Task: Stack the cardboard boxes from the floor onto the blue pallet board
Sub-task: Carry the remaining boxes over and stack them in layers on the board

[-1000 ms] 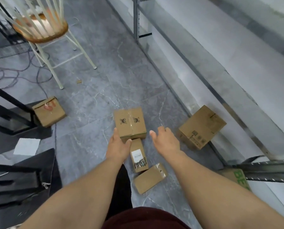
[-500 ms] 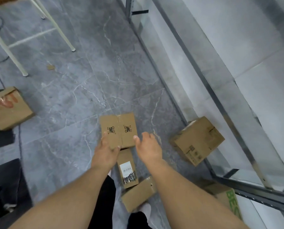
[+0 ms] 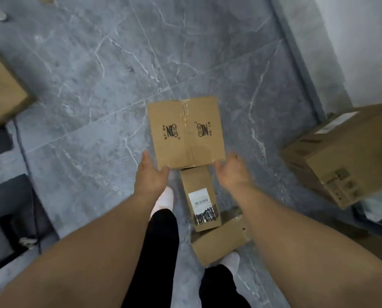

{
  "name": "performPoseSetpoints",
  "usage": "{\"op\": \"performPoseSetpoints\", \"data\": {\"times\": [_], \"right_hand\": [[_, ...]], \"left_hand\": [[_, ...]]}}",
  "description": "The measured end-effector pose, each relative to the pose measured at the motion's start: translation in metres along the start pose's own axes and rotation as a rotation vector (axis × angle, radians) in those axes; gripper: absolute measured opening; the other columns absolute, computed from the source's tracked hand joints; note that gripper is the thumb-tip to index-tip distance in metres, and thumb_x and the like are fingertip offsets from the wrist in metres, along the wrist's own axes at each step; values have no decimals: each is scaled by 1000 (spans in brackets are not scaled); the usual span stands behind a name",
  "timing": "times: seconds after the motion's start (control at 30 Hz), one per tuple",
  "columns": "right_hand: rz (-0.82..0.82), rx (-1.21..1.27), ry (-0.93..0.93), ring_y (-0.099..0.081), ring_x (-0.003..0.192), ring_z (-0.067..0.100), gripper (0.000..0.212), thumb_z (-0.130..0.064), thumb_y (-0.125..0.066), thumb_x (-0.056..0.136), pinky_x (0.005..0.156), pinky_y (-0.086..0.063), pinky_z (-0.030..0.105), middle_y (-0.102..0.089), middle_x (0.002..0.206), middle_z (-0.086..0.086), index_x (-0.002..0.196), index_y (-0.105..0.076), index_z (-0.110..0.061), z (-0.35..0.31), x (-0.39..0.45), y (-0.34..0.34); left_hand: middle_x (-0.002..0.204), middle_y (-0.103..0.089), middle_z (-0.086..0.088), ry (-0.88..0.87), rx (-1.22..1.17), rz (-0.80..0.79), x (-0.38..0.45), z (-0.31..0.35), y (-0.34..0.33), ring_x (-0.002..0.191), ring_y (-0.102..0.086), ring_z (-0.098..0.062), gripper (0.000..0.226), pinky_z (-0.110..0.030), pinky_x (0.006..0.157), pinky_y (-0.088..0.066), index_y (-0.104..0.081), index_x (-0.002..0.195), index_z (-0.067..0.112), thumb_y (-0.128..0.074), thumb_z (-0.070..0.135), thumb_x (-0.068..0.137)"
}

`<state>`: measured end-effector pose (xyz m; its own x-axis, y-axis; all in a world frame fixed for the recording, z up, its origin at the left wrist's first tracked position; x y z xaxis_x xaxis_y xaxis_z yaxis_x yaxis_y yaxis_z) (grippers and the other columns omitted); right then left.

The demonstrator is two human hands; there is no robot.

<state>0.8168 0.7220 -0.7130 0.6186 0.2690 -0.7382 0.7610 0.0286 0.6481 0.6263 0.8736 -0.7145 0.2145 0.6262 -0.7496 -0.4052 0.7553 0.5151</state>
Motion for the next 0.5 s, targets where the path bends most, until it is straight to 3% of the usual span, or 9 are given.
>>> {"op": "performPoseSetpoints", "data": {"times": [0.17, 0.27, 0.37, 0.5], "right_hand": [[12, 17, -35, -35, 131, 35, 67, -36, -49, 93, 104, -35, 42, -33, 145, 19, 143, -23, -1, 12, 77, -37], [38, 73, -58, -38, 129, 36, 64, -34, -48, 93, 103, -36, 41, -36, 143, 19, 142, -25, 0, 21, 108, -52], [18, 118, -92, -41, 127, 35, 59, -32, -46, 95, 102, -36, 40, -39, 142, 18, 141, -26, -1, 31, 127, -69], [41, 190, -103, -47, 122, 33, 49, -26, -47, 95, 97, -39, 37, -46, 137, 16, 136, -32, -4, 35, 132, -73]], "left_hand": [[154, -19, -12, 96, -59, -24, 62, -33, -38, 140, -23, -27, 83, -34, 110, -24, 0, 149, 10, -55, 31, 91], [153, -22, -13, 155, -76, -29, 87, -51, -52, 138, -28, -29, 81, -33, 107, -27, -1, 149, 11, -52, 32, 91], [145, -38, -7, 189, -141, -72, 105, -64, -65, 129, -41, -26, 73, -33, 104, -34, -13, 149, 16, -53, 30, 90], [117, -52, 3, 176, -204, -76, 111, -60, -69, 102, -49, -16, 56, -27, 87, -39, -33, 139, 23, -55, 18, 88]]}}
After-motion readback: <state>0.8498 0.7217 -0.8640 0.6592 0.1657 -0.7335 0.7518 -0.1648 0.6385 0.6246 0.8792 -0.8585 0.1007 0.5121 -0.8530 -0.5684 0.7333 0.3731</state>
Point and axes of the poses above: each hand's wrist, its own x-axis towards the middle knuckle, its own y-axis out of the back of the hand, z = x × y, the point moved 10 cm from there along x, towards the middle knuckle
